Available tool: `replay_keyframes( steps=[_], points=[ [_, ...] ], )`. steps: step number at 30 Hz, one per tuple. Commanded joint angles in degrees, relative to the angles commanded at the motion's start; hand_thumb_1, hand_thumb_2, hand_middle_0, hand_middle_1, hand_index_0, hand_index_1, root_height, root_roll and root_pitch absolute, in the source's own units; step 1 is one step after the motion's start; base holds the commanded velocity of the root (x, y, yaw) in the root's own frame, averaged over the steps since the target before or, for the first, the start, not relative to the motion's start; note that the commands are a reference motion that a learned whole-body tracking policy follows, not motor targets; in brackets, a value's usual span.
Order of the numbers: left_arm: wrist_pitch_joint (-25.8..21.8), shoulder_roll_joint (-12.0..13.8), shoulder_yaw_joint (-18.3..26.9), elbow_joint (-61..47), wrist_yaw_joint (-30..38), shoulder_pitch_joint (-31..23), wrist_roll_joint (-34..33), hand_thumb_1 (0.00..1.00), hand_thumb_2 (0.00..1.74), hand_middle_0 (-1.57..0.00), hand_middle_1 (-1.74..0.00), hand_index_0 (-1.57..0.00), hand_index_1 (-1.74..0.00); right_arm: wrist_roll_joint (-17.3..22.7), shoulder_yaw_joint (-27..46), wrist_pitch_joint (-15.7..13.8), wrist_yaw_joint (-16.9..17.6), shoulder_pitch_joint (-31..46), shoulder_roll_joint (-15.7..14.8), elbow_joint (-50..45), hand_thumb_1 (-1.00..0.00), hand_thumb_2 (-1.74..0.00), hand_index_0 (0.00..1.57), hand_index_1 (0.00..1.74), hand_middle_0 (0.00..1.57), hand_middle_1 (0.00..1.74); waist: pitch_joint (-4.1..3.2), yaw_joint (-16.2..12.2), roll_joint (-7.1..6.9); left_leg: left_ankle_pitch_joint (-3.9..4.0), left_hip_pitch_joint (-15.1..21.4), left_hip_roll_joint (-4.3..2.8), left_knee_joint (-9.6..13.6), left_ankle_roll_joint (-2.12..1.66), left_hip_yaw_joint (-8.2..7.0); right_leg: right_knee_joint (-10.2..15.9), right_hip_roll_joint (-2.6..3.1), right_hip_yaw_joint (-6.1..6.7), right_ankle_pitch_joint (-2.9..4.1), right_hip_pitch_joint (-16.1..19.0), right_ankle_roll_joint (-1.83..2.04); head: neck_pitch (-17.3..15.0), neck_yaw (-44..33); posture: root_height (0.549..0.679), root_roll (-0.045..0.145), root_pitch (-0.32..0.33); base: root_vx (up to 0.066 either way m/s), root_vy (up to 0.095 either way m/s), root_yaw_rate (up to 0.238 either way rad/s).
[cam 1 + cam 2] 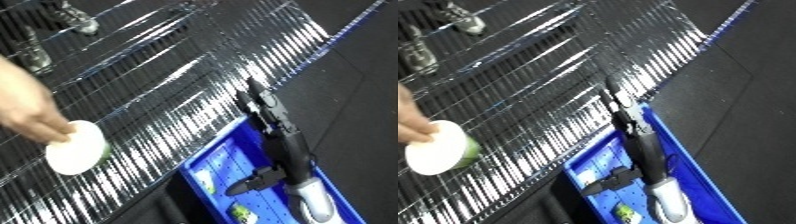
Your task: Pick up the object and place it into the box
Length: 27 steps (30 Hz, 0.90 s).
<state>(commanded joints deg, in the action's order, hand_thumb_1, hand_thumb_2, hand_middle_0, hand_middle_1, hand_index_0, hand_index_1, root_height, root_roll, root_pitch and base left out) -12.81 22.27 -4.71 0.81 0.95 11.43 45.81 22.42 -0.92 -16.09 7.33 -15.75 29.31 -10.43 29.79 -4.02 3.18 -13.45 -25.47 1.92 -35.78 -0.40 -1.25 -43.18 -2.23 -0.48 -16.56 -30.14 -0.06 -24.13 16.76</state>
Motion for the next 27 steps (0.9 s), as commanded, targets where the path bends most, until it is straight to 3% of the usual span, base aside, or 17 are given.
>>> replay_keyframes(
  steps=[4,9,12,18,27],
  points=[
    [0.95,1.44,0.00,0.01,0.17,1.39,-0.33,1.00,1.74,-1.57,-1.74,-1.57,-1.74,0.20,-2.95,1.17,-0.20,-2.57,-1.00,-0.36,0.00,0.00,0.00,0.00,0.00,0.00,0.00,2.34,-1.44,0.55,-1.02,0.04,0.25,0.23,1.61,-0.06,-0.06,-1.59,0.41,0.00,0.30,0.88,-6.39,0.642,0.074,0.092,-0.015,-0.144,0.189],
    [0.68,1.96,-0.39,0.70,-0.03,2.25,-1.04,1.00,1.74,-1.57,-1.74,-1.57,-1.74,-0.53,-5.51,1.80,-0.66,-5.32,-2.63,0.47,0.00,0.00,0.00,0.00,0.00,0.00,0.00,4.80,-2.18,1.98,-1.64,0.00,1.00,0.17,3.24,0.02,-0.35,-3.34,0.76,0.26,0.80,2.17,-11.59,0.642,0.062,0.091,0.010,-0.091,0.219],
    [0.70,2.22,-0.28,0.94,-0.45,2.46,-1.31,1.00,1.74,-1.57,-1.74,-1.57,-1.74,-1.22,-6.44,2.29,-0.12,-6.73,-3.28,1.07,0.00,0.00,0.00,0.00,0.00,0.00,0.00,6.04,-2.52,2.34,-1.95,0.04,1.30,0.14,3.85,0.06,-0.61,-4.30,0.85,0.45,0.98,2.09,-13.12,0.642,0.059,0.090,0.018,-0.074,0.258],
    [0.79,2.72,0.07,1.12,-1.87,2.28,-1.58,1.00,1.74,-1.57,-1.74,-1.57,-1.74,-1.14,-7.16,2.62,1.13,-8.00,-3.73,2.24,0.00,0.00,0.00,0.00,0.00,0.00,0.00,8.06,-3.04,2.34,-3.03,0.49,-0.10,0.24,4.85,-0.64,-1.09,-5.74,0.55,0.60,0.99,0.63,-15.43,0.641,0.055,0.087,0.030,-0.052,0.211],
    [1.09,2.75,0.26,-0.24,-3.63,1.01,-2.07,1.00,1.74,-1.57,-1.74,-1.57,-1.74,-4.03,-8.37,3.75,2.92,-8.03,-3.72,2.87,0.00,0.00,0.00,0.00,0.00,0.00,0.00,9.64,-3.45,1.41,-4.35,0.95,-2.44,0.59,5.30,-1.70,-1.56,-6.82,-0.01,0.36,0.83,-2.08,-16.24,0.639,0.052,0.086,0.032,-0.017,0.107]
  ],
)
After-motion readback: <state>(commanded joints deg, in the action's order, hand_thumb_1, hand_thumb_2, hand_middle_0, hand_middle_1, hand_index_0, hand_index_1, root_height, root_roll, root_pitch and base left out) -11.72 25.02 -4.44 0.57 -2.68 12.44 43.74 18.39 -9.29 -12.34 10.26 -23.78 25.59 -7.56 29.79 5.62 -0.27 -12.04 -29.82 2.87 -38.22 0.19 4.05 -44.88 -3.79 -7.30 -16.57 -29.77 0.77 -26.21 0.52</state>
